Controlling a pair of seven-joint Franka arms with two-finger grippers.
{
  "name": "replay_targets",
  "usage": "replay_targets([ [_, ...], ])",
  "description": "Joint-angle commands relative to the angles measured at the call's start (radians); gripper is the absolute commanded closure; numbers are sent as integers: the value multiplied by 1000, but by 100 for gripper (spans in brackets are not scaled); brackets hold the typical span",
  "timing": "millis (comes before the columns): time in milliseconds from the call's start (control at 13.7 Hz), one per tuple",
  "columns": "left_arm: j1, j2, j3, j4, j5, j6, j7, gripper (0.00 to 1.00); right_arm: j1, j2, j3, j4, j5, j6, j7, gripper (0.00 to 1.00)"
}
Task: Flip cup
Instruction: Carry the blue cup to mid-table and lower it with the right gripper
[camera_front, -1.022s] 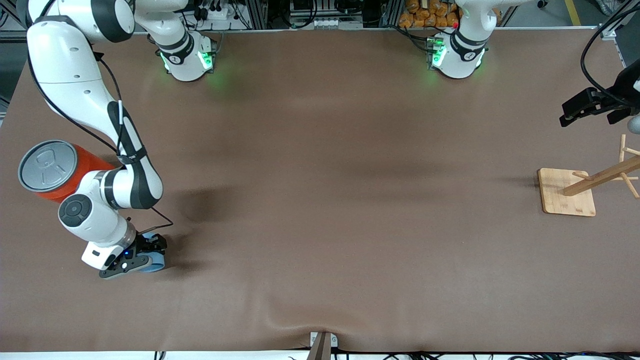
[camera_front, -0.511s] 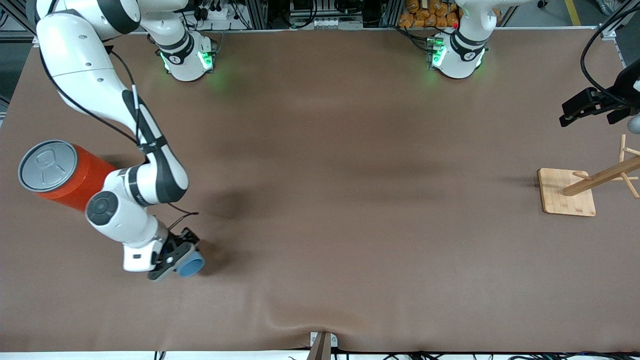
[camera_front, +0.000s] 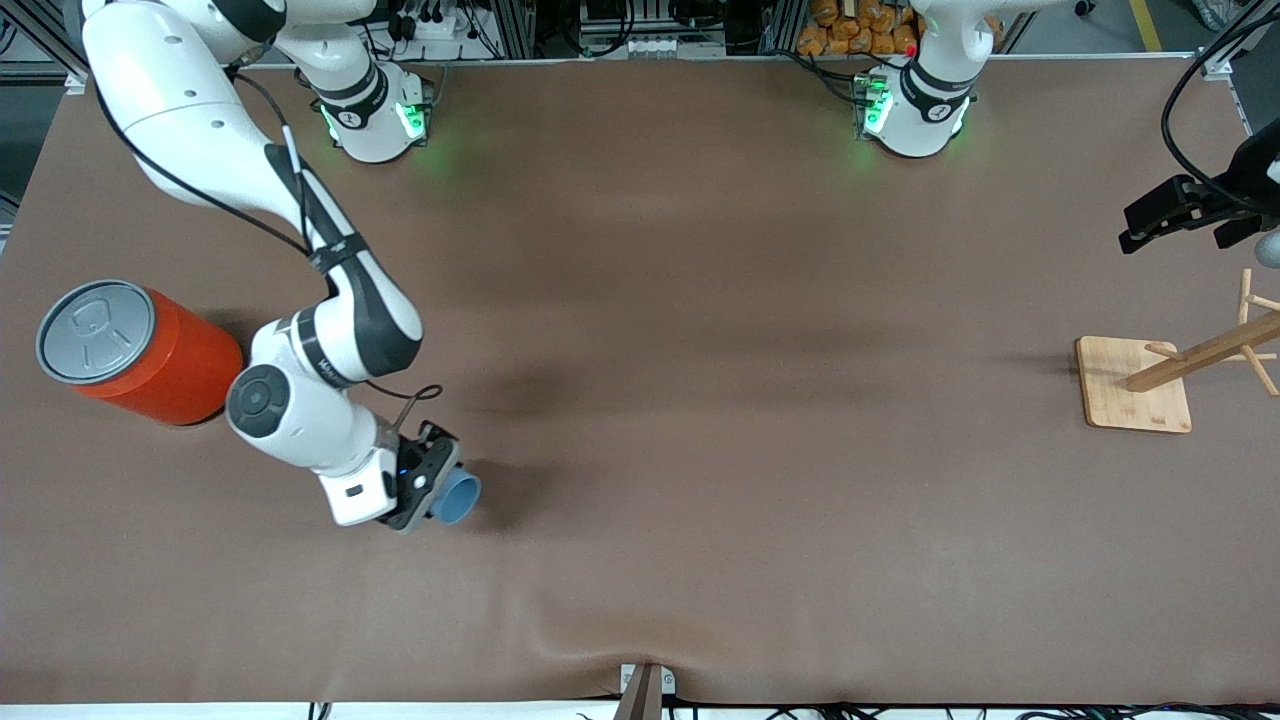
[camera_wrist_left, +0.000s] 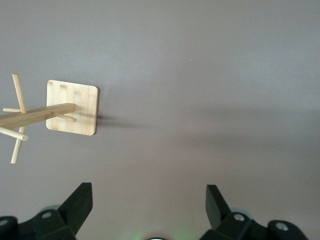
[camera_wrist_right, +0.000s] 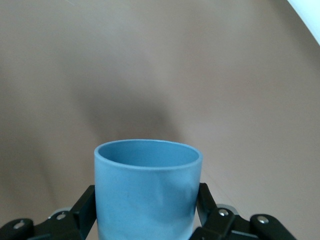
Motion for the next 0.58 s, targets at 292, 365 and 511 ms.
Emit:
replay_targets([
  [292, 8, 16, -2, 19, -9, -11, 8, 0, 265, -3, 32, 32, -16, -40, -2, 43],
  [365, 9, 16, -2, 19, -9, -11, 8, 0, 306, -3, 22, 32, -16, -41, -1, 43],
  [511, 9, 15, -2, 21, -10, -11, 8, 0, 394, -2, 0, 30, -16, -43, 33, 43],
])
